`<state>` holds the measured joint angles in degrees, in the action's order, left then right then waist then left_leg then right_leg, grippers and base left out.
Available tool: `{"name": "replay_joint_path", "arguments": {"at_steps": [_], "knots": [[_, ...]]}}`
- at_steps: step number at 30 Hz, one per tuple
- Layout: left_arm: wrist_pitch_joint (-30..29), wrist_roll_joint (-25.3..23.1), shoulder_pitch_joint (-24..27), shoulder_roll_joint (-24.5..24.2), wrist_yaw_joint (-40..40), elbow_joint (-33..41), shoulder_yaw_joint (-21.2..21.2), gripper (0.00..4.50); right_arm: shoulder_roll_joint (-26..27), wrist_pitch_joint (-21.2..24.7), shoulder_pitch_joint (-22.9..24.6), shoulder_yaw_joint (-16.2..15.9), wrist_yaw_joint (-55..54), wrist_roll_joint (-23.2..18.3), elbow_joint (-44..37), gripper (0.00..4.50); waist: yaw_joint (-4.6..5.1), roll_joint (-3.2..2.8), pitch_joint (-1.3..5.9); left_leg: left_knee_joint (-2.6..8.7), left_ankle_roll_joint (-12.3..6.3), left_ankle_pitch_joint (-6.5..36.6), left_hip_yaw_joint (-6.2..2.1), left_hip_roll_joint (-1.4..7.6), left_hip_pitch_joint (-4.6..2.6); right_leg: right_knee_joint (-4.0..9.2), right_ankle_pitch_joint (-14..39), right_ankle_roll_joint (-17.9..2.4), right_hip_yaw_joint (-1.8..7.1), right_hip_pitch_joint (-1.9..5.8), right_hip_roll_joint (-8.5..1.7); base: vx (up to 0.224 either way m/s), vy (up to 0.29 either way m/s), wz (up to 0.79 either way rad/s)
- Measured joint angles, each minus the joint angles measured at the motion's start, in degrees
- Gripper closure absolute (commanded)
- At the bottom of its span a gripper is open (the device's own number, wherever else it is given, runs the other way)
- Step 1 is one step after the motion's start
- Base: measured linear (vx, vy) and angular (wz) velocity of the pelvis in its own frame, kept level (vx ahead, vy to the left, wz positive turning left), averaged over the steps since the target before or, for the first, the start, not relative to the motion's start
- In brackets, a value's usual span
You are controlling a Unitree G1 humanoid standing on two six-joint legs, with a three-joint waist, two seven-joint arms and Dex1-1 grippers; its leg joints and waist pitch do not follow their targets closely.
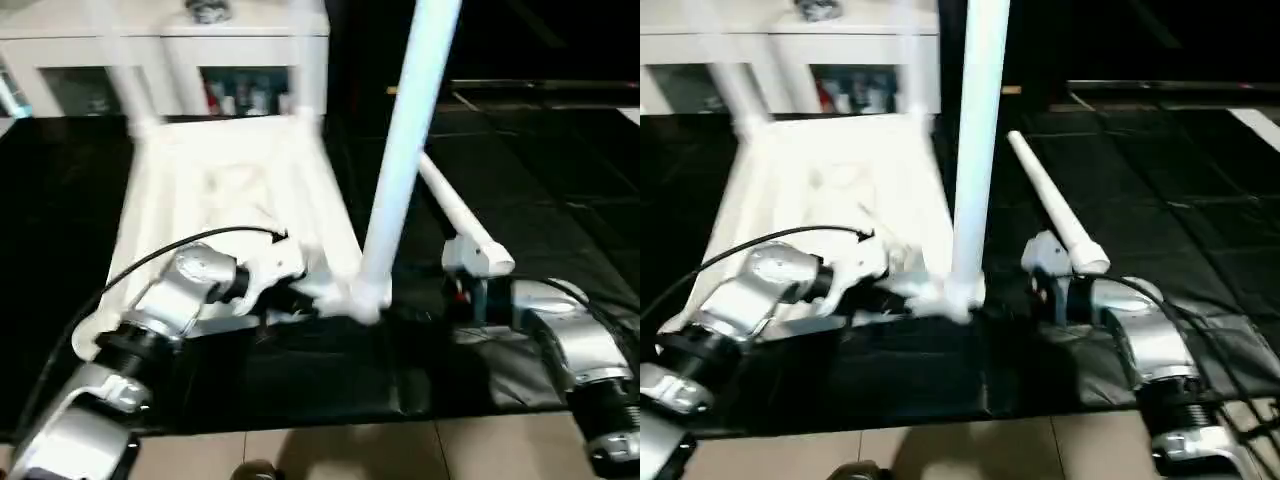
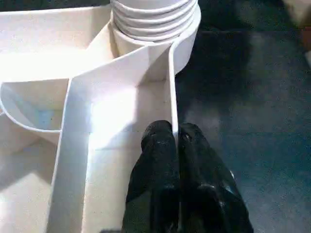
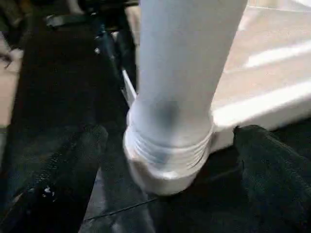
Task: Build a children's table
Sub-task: Rotate leg to tighten
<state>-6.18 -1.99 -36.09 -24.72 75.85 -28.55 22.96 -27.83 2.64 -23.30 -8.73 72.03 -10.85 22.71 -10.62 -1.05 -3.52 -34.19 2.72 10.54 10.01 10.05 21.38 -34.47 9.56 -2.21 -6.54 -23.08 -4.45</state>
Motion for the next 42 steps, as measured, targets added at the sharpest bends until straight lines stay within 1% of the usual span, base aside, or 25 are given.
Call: {"name": "replay_joint_path", "arguments": {"at_steps": [4, 5, 7, 8, 11, 15, 17, 19, 20, 23, 28, 31, 33, 35, 39, 40, 42], "knots": [[2.3, 0.0, 0.0, 0.1, 2.9, 0.1, 1.7, 4.50, 0.2, -2.1, -1.2, -2.0, 3.2, 0.5, 0.6, 0.04, -0.55, 0.00, 0.00, -0.05, 0.00, 0.0, 0.00, 0.02, -0.02, -0.04, 0.0, 0.0, 0.00, 0.04, 0.00, 0.000, 0.000, 0.00], [2.8, 0.0, 0.0, 0.2, 3.5, 0.1, 2.0, 4.50, 0.3, -2.2, -1.5, -2.8, 4.1, 0.5, 0.6, 0.04, -0.57, 0.01, 0.00, -0.06, 0.00, 0.0, 0.00, 0.03, -0.02, -0.04, 0.0, 0.0, 0.00, 0.05, 0.00, 0.000, 0.000, 0.00], [3.0, 0.0, 0.0, 0.2, 4.1, 0.2, 2.3, 4.50, 0.5, -2.2, -1.5, -3.2, 5.3, 0.5, 0.6, 0.04, -0.54, 0.00, 0.00, -0.07, 0.00, 0.0, 0.00, 0.03, -0.02, -0.05, 0.0, 0.0, 0.00, 0.04, 0.00, 0.000, 0.000, 0.00], [3.3, 0.0, 0.0, 0.2, 4.6, 0.2, 2.5, 4.50, 0.6, -2.2, -1.6, -3.5, 6.1, 0.4, 0.8, 0.20, -0.48, 0.00, 0.01, -0.07, 0.00, 0.0, 0.00, 0.03, -0.03, -0.06, 0.0, 0.0, 0.00, 0.04, 0.00, 0.000, 0.000, 0.00], [4.1, 0.0, 0.0, 0.2, 5.3, 0.2, 2.8, 4.50, 0.4, -2.3, -1.9, -4.2, 8.1, 0.1, 1.6, 0.30, -0.45, -0.01, 0.01, -0.07, 0.00, 0.0, 0.00, 0.04, -0.04, -0.07, 0.0, 0.0, 0.00, 0.04, 0.00, 0.000, 0.000, 0.00], [4.3, 0.0, 0.0, 0.2, 5.3, 0.1, 2.8, 4.50, 0.4, -3.2, -2.0, -4.8, 8.6, 0.0, 2.4, 0.70, -0.46, -0.01, 0.01, -0.08, 0.00, 0.0, 0.00, 0.04, -0.04, -0.07, 0.0, 0.0, 0.00, 0.04, 0.00, 0.000, 0.000, 0.00], [4.5, 0.0, 0.0, 0.2, 5.3, 0.1, 2.8, 4.50, 0.4, -3.3, -2.0, -5.0, 9.1, 0.0, 2.6, 0.76, -0.46, -0.01, 0.01, -0.08, 0.00, 0.0, 0.00, 0.04, -0.04, -0.07, 0.0, 0.0, 0.00, 0.04, 0.00, 0.000, 0.000, 0.00], [4.8, 0.0, 0.0, 0.2, 5.3, 0.0, 2.8, 4.50, 0.2, -3.3, -2.0, -5.1, 9.6, 0.0, 2.6, 0.98, -0.49, -0.01, 0.01, -0.08, 0.00, 0.0, 0.00, 0.04, -0.03, -0.07, 0.0, 0.0, 0.00, 0.04, 0.00, 0.000, 0.000, 0.00], [4.9, 0.0, 0.0, 0.2, 5.4, -0.2, 2.8, 4.50, 0.0, -3.3, -2.0, -5.2, 9.9, 0.0, 2.6, 1.17, -0.52, -0.02, 0.02, -0.08, 0.00, 0.0, 0.00, 0.04, -0.04, -0.07, 0.0, 0.0, 0.00, 0.04, 0.00, 0.000, 0.000, 0.00], [5.1, 0.0, -0.1, 0.1, 5.6, -0.4, 2.8, 4.50, -0.4, -3.3, -2.0, -5.2, 10.8, 0.0, 2.6, 1.28, -0.51, -0.02, 0.02, -0.08, 0.00, 0.0, 0.00, 0.04, -0.04, -0.09, 0.0, 0.0, 0.00, 0.04, 0.00, 0.000, 0.000, 0.00], [5.1, 0.0, -0.1, 0.1, 5.6, -0.5, 2.8, 4.50, -0.4, -3.2, -2.0, -5.2, 10.9, -0.1, 2.7, 1.66, -0.52, -0.02, 0.02, -0.10, 0.00, 0.0, 0.00, 0.04, -0.05, -0.12, 0.0, 0.0, 0.00, 0.04, 0.00, 0.000, 0.000, 0.00], [5.0, 0.1, -0.1, 0.2, 5.6, -0.5, 2.7, 4.50, -0.4, -2.9, -2.0, -5.3, 10.9, -0.2, 2.7, 1.73, -0.52, -0.02, 0.02, -0.11, 0.00, 0.0, 0.00, 0.04, -0.04, -0.12, 0.0, 0.0, 0.00, 0.04, 0.00, 0.000, 0.000, 0.00], [4.4, 0.1, -0.1, 0.3, 5.5, -0.5, 2.5, 4.50, -0.3, -1.4, -1.8, -5.1, 10.9, -0.9, 2.5, 1.75, -0.55, -0.03, 0.02, -0.11, 0.00, 0.0, 0.00, 0.05, -0.05, -0.13, 0.0, 0.0, 0.00, 0.04, 0.00, 0.000, 0.000, 0.00], [3.0, 0.3, -0.1, 1.0, 5.0, -0.6, 2.1, 4.50, 0.0, 1.6, -0.9, -4.0, 10.1, -2.1, 1.6, 1.77, -0.65, -0.04, 0.03, -0.15, 0.00, 0.0, 0.00, 0.05, -0.05, -0.17, 0.0, 0.0, 0.00, 0.04, 0.00, 0.000, 0.000, 0.00], [-0.8, 0.6, 0.1, 2.2, 1.5, -0.9, 0.2, 4.50, 1.6, 6.7, -0.5, -2.1, 5.0, -2.3, 0.4, 1.78, -0.33, -0.11, 0.04, -0.29, 0.02, 0.0, 0.00, 0.05, -0.16, -0.36, 0.0, 0.0, 0.04, 0.05, 0.00, 0.000, 0.000, 0.00], [-2.1, 0.6, 0.1, 2.6, 0.1, -1.0, -0.3, 4.50, 2.3, 7.6, -0.5, -1.6, 3.0, -2.2, 0.4, 1.78, -0.13, -0.12, 0.04, -0.28, 0.02, 0.0, 0.00, 0.05, -0.24, -0.37, 0.1, 0.2, 0.04, 0.09, 0.00, 0.000, 0.000, 0.00], [-6.6, 0.3, 0.1, 3.7, -5.0, -1.1, -2.2, 4.50, 5.8, 10.2, -0.9, 0.4, -4.9, -1.0, 1.2, 1.78, 1.42, -0.15, 0.03, -0.27, 0.08, 0.0, 0.00, 0.06, -0.37, -0.45, 0.1, 0.2, 0.03, 0.11, 0.00, 0.000, 0.000, 0.00]]}}
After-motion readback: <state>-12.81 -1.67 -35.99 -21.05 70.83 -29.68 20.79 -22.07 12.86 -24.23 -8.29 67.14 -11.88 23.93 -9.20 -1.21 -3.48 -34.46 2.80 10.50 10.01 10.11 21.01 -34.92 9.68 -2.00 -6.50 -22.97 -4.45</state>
